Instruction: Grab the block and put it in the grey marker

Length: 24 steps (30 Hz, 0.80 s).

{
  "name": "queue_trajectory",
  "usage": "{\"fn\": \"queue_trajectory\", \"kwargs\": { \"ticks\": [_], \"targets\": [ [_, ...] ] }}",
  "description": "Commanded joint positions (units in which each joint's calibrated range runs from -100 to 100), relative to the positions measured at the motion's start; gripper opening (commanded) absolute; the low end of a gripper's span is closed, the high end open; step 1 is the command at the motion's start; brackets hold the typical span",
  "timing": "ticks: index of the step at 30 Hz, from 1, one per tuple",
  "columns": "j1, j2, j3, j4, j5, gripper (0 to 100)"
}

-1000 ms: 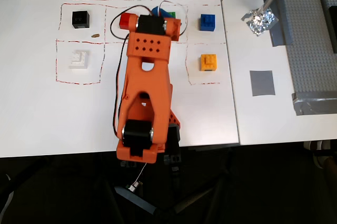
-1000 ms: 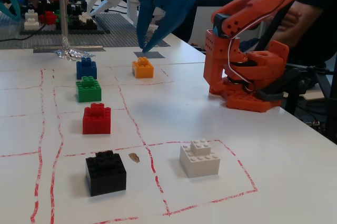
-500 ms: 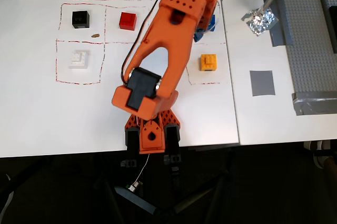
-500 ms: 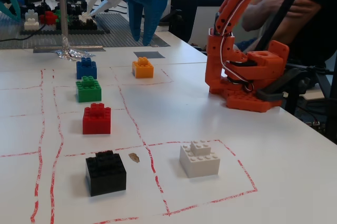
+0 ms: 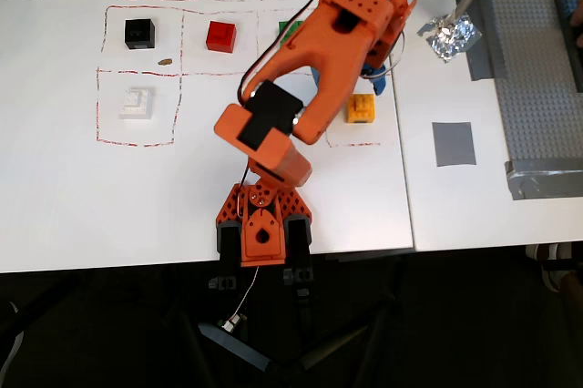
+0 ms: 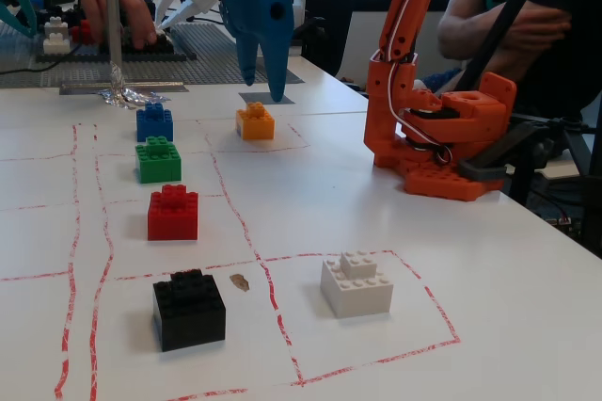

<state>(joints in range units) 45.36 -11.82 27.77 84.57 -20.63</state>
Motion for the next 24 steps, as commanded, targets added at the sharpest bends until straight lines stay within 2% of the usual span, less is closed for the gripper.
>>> {"fn": "queue_trajectory", "kwargs": {
  "ticks": [1,13,24],
  "targets": [
    [2.41,-1.15,-6.92,-0.73,-0.39,34],
    [4.97,5.74,-4.38,-7.59,-0.49,35],
    [6.29,11.77,-3.75,-11.59,-0.83,33]
  ]
}}
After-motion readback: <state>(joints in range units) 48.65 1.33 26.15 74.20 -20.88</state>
